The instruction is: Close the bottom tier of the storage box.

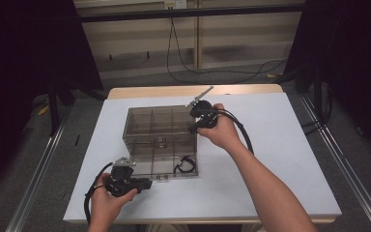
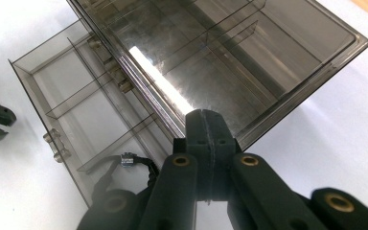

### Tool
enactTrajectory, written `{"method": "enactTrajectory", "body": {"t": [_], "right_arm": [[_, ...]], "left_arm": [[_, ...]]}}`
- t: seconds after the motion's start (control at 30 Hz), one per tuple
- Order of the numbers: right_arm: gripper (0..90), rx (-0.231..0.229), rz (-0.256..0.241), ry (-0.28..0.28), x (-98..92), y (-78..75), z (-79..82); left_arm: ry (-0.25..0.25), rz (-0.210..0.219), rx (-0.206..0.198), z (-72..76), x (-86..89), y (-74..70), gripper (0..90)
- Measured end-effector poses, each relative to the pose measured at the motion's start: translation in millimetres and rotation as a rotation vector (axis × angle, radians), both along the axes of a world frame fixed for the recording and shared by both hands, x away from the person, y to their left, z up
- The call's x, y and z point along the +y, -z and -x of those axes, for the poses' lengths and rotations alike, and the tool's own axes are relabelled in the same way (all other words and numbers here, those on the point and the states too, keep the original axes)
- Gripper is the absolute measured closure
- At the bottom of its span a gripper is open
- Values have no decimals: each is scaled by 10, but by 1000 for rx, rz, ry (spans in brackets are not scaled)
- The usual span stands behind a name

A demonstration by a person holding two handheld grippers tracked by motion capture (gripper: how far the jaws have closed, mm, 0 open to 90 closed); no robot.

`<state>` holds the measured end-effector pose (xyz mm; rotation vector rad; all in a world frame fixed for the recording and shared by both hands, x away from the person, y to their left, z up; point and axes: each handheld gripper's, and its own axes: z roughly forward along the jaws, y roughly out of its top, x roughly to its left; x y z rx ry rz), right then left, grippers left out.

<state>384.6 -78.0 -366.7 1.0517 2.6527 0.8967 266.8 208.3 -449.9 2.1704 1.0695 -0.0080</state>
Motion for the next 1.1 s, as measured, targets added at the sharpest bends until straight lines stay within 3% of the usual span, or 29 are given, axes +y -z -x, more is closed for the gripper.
{"method": "enactTrajectory", "body": {"t": [0.37,0.53,0.63,1.1], "right_arm": [[900,-8,8,4,13,-2,12],[900,-7,12,10,21,-6,15],[900,-9,11,12,21,-4,18],[900,-15,12,10,20,-3,22]], "left_arm": [[-30,-5,-2,-50,-125,29,847],[-37,-43,-4,-65,-158,49,887],[-44,-42,-3,-83,-171,68,900],[-64,-43,-7,-144,-231,92,900]]}}
